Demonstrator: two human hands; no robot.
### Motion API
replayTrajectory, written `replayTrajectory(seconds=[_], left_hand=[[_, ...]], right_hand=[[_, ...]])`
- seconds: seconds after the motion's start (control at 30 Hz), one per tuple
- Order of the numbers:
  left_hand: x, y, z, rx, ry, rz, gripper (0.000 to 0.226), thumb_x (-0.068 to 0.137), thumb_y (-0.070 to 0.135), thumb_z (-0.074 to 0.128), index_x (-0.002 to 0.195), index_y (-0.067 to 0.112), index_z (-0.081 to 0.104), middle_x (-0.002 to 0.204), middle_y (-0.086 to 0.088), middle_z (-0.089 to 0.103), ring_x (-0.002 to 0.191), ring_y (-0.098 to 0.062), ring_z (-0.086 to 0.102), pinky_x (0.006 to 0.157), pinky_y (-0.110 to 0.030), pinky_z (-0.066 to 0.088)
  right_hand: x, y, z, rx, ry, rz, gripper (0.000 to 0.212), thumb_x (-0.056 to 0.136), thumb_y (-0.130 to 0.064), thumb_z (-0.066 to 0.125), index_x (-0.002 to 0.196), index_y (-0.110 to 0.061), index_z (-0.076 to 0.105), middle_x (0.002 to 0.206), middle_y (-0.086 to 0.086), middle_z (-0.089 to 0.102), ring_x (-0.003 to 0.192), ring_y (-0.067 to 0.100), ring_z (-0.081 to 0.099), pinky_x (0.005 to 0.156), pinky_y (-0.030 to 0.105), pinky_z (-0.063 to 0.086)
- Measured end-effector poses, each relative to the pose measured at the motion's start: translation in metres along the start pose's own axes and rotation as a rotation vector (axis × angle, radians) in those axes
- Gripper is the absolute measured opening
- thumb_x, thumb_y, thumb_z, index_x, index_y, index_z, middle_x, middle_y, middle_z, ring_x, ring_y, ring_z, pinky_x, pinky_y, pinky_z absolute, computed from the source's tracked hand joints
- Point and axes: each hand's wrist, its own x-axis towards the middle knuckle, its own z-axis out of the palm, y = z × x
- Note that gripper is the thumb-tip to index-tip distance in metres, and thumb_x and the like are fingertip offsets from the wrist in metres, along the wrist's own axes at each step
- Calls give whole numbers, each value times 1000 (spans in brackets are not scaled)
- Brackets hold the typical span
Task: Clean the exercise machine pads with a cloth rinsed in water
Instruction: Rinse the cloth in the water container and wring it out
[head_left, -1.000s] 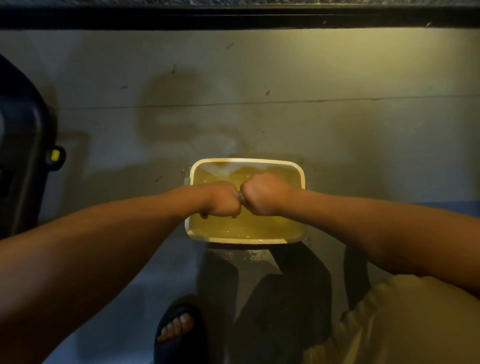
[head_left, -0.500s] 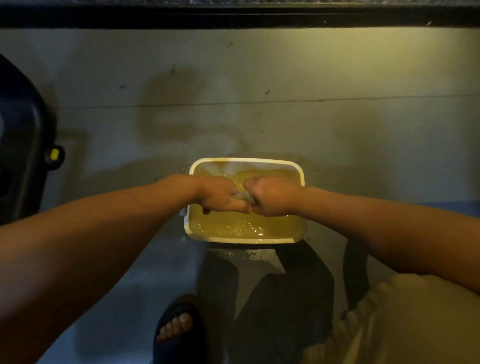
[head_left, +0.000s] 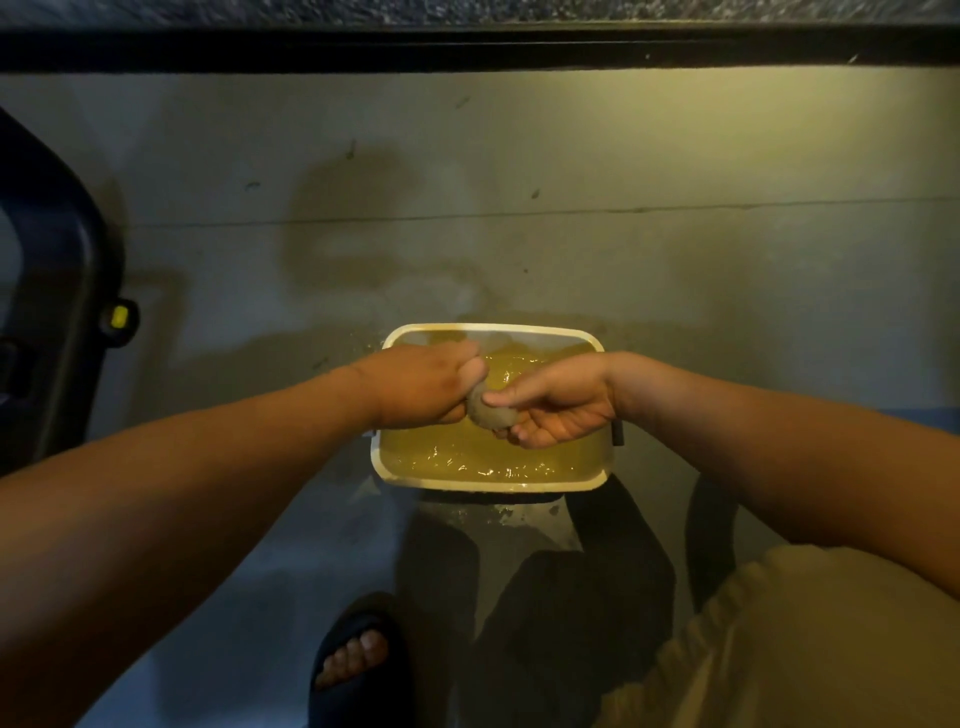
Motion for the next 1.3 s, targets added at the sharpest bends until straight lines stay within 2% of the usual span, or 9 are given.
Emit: replayTrajectory(seconds=[0.2, 0.4, 0.57, 0.7, 0.87, 1.0, 1.13, 1.2, 1.3], left_hand=[[8, 4, -2, 89, 166, 86, 24, 98, 34, 54, 101, 11, 58, 98, -6, 52, 78, -12, 41, 62, -37, 52], [8, 3, -16, 245, 194, 89, 17, 95, 27, 49, 90, 12, 55, 92, -9, 53, 71, -21, 53, 47, -30, 34], [13, 13, -17, 376, 48, 37, 26, 94, 38, 57, 88, 14, 65, 86, -4, 60, 63, -23, 56, 46, -27, 37], [21, 33, -21, 402, -219, -199, 25, 97, 41, 53, 82, 25, 65, 79, 4, 54, 71, -22, 56, 62, -29, 50], [32, 44, -7, -83, -258, -522, 20, 96, 26, 51, 78, 22, 60, 80, -2, 60, 80, -25, 61, 75, -37, 57], [35, 59, -4, -729, -263, -735, 18, 98, 19, 56, 82, 12, 59, 69, -12, 57, 57, -28, 57, 53, -32, 45], [30, 61, -2, -1545, -232, -826, 33, 97, 12, 55, 69, 19, 38, 54, -1, 27, 42, -15, 25, 44, -26, 20], [32, 61, -2, -1716, -293, -782, 46, 98, 16, 52, 59, 23, 30, 51, 3, 23, 39, -11, 21, 39, -22, 17], [35, 61, -7, -1558, -282, -780, 42, 99, 16, 54, 60, 20, 37, 51, 1, 28, 39, -13, 25, 40, -23, 21]], right_hand=[[-2, 1, 3, -3, -70, -18, 43, 101, -27, 59, 136, -2, 55, 78, -2, 45, 65, 4, 41, 64, 15, 46], [5, 0, 16, -82, -90, -2, 36, 92, -48, 67, 71, -21, 55, 61, -8, 37, 51, 3, 31, 48, 13, 29], [7, -7, 33, -522, 270, 199, 48, 89, -56, 71, 65, -23, 45, 62, -4, 36, 54, 10, 31, 51, 21, 27], [15, -11, 48, -1252, 654, 56, 27, 98, -39, 63, 77, -24, 54, 76, 0, 55, 73, 22, 58, 64, 31, 44], [12, -7, 41, -1853, 1020, -111, 18, 98, -25, 52, 82, -21, 60, 87, 3, 63, 76, 24, 55, 66, 31, 41], [10, -2, 27, -2046, 1045, -223, 21, 100, -27, 51, 100, -22, 72, 98, 5, 72, 88, 31, 68, 64, 31, 41], [8, -6, 16, -2119, 1190, -612, 24, 88, -25, 78, 69, -14, 68, 64, 9, 68, 51, 31, 65, 46, 25, 34], [5, -8, 12, -2096, 1293, -722, 31, 74, -22, 90, 60, -14, 63, 53, 7, 62, 39, 29, 59, 39, 21, 34], [4, -9, 8, -2032, 1169, -684, 17, 89, -26, 72, 81, -11, 70, 75, 13, 69, 63, 35, 68, 50, 31, 41]])
